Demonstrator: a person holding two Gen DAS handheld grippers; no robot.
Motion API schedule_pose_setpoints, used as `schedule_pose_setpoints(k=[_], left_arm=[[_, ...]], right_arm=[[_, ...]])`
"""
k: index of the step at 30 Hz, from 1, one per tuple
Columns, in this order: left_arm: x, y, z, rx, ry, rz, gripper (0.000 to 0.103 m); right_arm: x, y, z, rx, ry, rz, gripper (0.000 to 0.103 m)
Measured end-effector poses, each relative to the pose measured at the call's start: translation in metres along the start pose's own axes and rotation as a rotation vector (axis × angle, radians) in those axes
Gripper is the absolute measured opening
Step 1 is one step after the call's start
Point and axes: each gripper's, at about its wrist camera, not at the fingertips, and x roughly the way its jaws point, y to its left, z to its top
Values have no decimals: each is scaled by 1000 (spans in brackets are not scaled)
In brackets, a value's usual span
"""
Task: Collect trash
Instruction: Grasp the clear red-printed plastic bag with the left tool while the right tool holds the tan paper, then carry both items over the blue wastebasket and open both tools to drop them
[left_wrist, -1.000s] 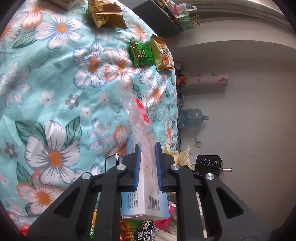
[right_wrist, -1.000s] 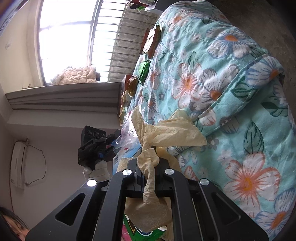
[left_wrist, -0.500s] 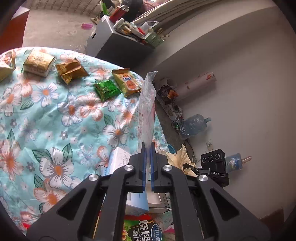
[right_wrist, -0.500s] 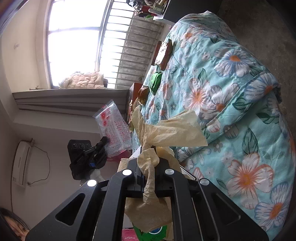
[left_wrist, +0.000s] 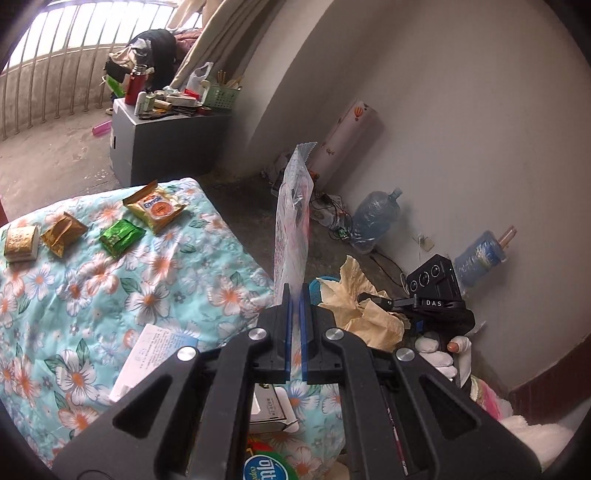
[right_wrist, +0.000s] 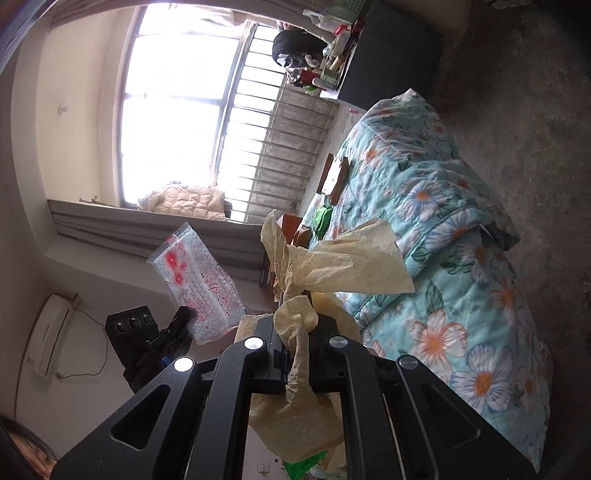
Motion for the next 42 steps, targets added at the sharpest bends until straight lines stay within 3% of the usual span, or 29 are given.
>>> schedule_pose_setpoints(k=[9, 17, 26, 34, 37, 40, 42], left_arm=[[110, -87, 9, 161, 149, -31, 2], [248, -159, -6, 290, 313, -25, 2], [408, -215, -55, 350, 509, -34, 2], [511, -226, -79, 373, 568, 23, 2], [537, -225, -86, 366, 545, 30, 6], [553, -225, -89, 344, 504, 27, 23], [557, -225, -89, 330, 490, 21, 24]], right_arm=[[-120, -56, 2, 70, -244, -95, 6], [-206, -125, 7, 173, -465, -260, 6], [-224, -227, 29, 344, -540, -370, 7], [-223, -326, 69, 522, -567, -378, 10], [-220, -361, 81, 605, -587, -348, 33], [-217, -383, 89, 640, -618, -324, 46], [-217, -392, 91, 654, -636, -343, 50]])
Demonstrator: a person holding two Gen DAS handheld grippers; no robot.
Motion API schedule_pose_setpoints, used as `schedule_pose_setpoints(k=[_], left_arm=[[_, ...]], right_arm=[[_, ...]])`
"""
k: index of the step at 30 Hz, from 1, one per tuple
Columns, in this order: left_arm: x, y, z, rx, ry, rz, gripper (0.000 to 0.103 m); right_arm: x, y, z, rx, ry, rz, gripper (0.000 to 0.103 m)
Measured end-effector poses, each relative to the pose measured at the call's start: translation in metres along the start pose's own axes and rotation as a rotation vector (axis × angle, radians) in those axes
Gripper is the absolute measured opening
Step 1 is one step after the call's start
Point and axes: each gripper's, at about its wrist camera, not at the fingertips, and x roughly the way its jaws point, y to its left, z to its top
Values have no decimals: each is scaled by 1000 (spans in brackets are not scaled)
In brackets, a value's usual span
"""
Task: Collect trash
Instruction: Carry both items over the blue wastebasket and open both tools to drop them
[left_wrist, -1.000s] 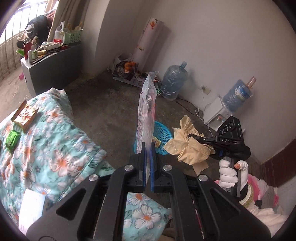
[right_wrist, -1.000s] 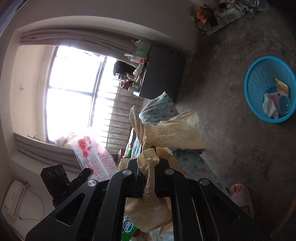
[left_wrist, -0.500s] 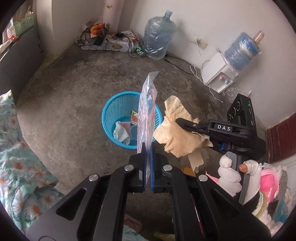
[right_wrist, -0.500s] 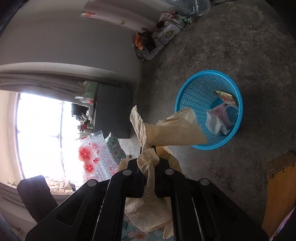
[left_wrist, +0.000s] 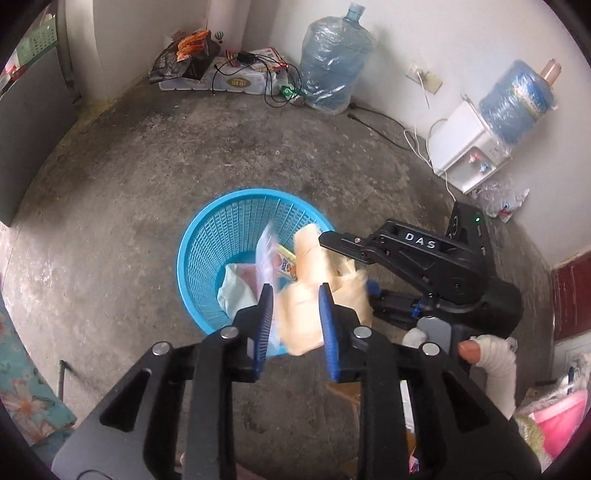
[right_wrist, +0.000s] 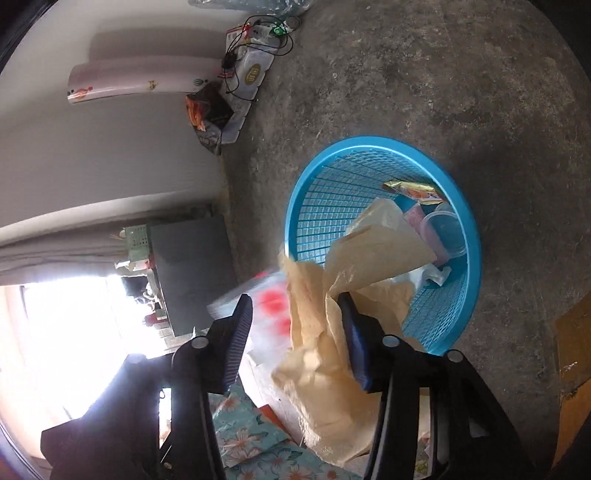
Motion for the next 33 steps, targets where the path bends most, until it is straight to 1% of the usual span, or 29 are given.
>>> schedule_pose_setpoints(k=[2, 3, 7, 10, 13, 16, 18, 19, 20, 21, 22, 23, 25, 27, 28, 31, 33], left_arm=[[-1, 1, 1, 1, -12, -20, 27], [-3, -1, 1, 10, -19, -17, 30], [-19, -2, 3, 22, -29, -25, 30], [-43, 2, 5, 11, -41, -48, 31], [-77, 8, 4, 4, -78, -76, 34], [-110, 17, 0, -6, -111, -92, 35], [-131, 26, -7, -19, -124, -97, 37], [-144, 31, -11, -28, -131, -106, 41], [-155, 37, -15, -31, -135, -109, 42], [-166, 42, -19, -33, -140, -105, 45], [-177, 48, -24, -33, -145, -98, 46], [-188, 54, -29, -31, -148, -88, 46], [-207, 67, -39, -32, -151, -68, 49], [-224, 82, -49, -42, -151, -58, 50], [-232, 90, -54, -47, -153, -53, 50], [-253, 109, -67, -55, -161, -40, 51], [-263, 120, -74, -62, -171, -42, 52]], right_arm=[[2, -4, 3, 2, -14, 8, 51], [0, -5, 3, 3, -18, 19, 51], [-20, 0, -1, -42, -75, 49, 52], [-34, 7, -1, -98, -88, 64, 52], [-41, 21, -1, -165, -67, 89, 52], [-37, 37, -3, -223, -39, 108, 52], [-24, 47, -4, -241, 2, 138, 57], [-15, 50, -3, -242, 25, 165, 61], [-7, 52, -3, -239, 37, 183, 63], [1, 51, -3, -236, 36, 182, 64], [10, 49, -2, -235, 33, 161, 70], [21, 45, -1, -237, 34, 118, 72], [42, 30, -3, -229, 47, -12, 72], [61, 9, -7, -205, 93, -126, 72], [65, -1, -10, -202, 102, -175, 72], [61, -16, -16, -237, 89, -250, 72], [52, -17, -18, -255, 77, -251, 72]])
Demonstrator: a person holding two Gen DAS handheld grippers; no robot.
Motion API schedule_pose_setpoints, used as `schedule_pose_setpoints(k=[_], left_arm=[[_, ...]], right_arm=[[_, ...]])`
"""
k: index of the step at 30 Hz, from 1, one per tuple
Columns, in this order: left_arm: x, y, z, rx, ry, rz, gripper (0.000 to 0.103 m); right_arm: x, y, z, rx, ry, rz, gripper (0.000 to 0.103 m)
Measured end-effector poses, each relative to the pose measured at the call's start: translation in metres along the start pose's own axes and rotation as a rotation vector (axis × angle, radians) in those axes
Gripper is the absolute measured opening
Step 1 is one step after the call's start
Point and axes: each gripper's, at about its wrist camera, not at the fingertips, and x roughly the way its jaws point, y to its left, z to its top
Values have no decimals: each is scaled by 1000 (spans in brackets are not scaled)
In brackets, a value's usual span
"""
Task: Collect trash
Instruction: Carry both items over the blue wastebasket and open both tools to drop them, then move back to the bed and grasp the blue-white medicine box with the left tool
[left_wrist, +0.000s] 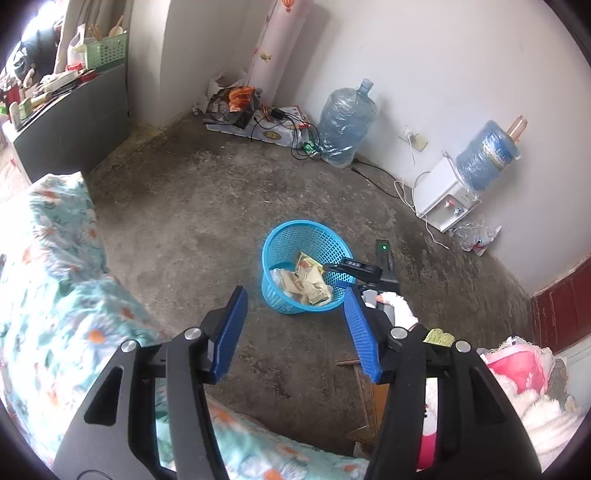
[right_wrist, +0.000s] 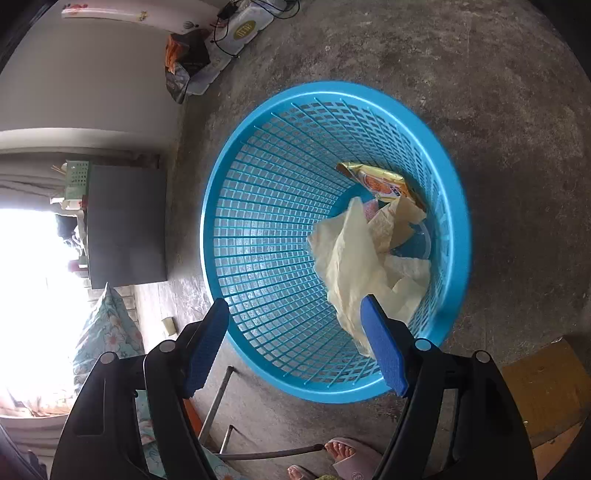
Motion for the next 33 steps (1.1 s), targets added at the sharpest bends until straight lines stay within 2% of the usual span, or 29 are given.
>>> schedule_pose_setpoints(k=[7, 11, 15, 18, 24, 27, 29, 33], left_arm=[[-50, 25, -18, -59, -64, 2, 54], [-97, 29, -31, -74, -132, 15, 54], [-159, 30, -56, -88, -228, 72, 65], [-204, 36, -82, -136, -283, 126, 70], [-275, 59, -138, -275, -364, 207, 71], [-298, 78, -164, -345, -390, 228, 72], [-309, 90, -182, -385, -401, 241, 72], [-313, 119, -205, -447, -363, 239, 72]], right_arm=[[-38, 9, -1, -23, -61, 19, 72], [-69, 41, -17, -113, -108, 71, 72], [-104, 93, -56, -279, -128, 128, 72], [-132, 135, -96, -411, -129, 174, 72], [-178, 210, -167, -605, -109, 275, 72], [-190, 240, -198, -657, -67, 326, 72], [-192, 258, -219, -677, -9, 374, 72], [-191, 287, -266, -751, 85, 424, 72]])
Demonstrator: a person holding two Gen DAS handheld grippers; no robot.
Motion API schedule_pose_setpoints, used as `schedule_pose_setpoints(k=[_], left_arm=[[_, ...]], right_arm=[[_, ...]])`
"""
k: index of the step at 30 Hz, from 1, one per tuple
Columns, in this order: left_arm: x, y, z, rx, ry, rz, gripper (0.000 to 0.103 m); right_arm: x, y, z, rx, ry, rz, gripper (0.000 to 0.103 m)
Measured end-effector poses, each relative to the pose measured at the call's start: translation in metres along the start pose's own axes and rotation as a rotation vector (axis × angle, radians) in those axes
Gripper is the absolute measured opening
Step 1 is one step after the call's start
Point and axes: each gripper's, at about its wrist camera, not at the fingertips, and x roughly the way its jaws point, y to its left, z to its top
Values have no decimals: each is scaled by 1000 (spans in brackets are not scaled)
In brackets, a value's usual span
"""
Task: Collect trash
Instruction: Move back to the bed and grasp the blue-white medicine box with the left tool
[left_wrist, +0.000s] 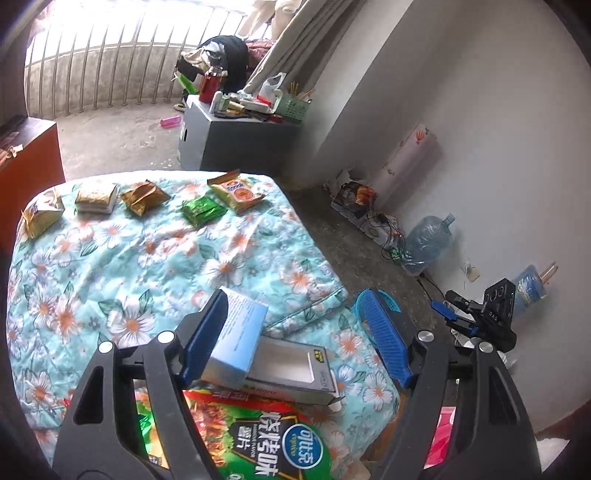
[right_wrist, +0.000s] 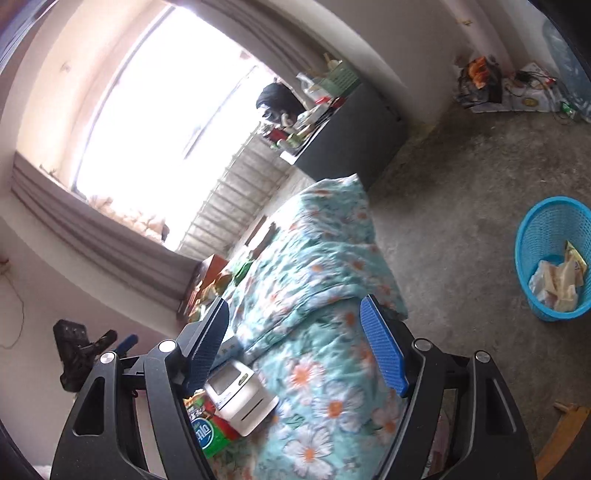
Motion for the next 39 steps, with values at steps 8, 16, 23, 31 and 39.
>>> schedule_pose_setpoints(k=[8, 16, 23, 31, 39], left_arm=[[23, 44, -14, 11, 162, -3, 72], [65, 39, -7, 191, 329, 4, 81], [112, 48, -8, 283, 462, 69, 82], [134, 49, -12, 319, 536, 79, 82], [156, 43, -19, 315, 595, 62, 82]], right_arm=[[62, 99, -50, -351, 242, -53, 73], [118, 166, -81, -582, 441, -45, 77], [153, 178, -91, -606, 507, -58, 77], [173, 169, -93, -561, 538, -76, 77], [179, 162, -91, -526, 542, -66, 77]])
